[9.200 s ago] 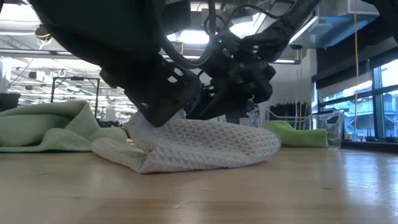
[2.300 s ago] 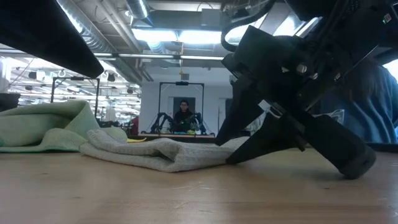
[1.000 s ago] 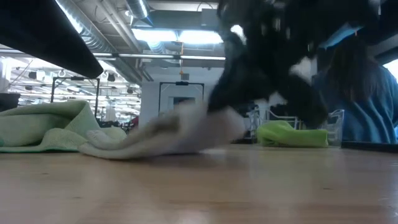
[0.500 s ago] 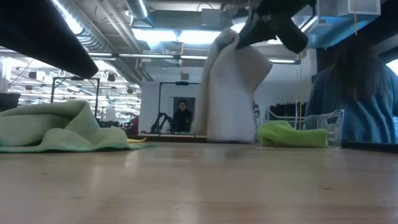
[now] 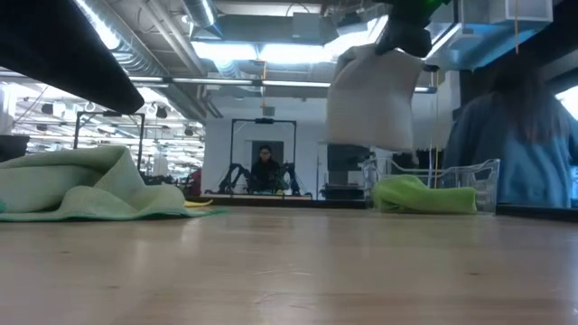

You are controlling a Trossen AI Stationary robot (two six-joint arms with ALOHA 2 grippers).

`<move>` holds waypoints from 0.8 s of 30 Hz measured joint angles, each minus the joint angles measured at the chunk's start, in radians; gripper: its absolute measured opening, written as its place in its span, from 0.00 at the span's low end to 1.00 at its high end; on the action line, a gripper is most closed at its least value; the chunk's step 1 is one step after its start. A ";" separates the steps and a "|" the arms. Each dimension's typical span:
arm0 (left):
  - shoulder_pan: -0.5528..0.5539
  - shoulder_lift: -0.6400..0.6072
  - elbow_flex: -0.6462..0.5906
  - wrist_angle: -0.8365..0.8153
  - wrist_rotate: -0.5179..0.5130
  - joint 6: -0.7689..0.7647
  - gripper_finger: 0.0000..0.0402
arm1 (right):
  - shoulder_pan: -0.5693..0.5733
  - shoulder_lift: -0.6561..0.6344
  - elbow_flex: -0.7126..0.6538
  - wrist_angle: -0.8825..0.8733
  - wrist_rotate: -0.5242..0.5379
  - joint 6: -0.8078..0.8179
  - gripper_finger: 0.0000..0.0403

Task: Fold microfiber towels
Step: Put the gray cloth into the transparent bin

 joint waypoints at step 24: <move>0.000 0.000 0.000 0.013 0.000 0.000 0.14 | -0.475 -0.001 0.029 -0.073 -0.187 -0.099 0.02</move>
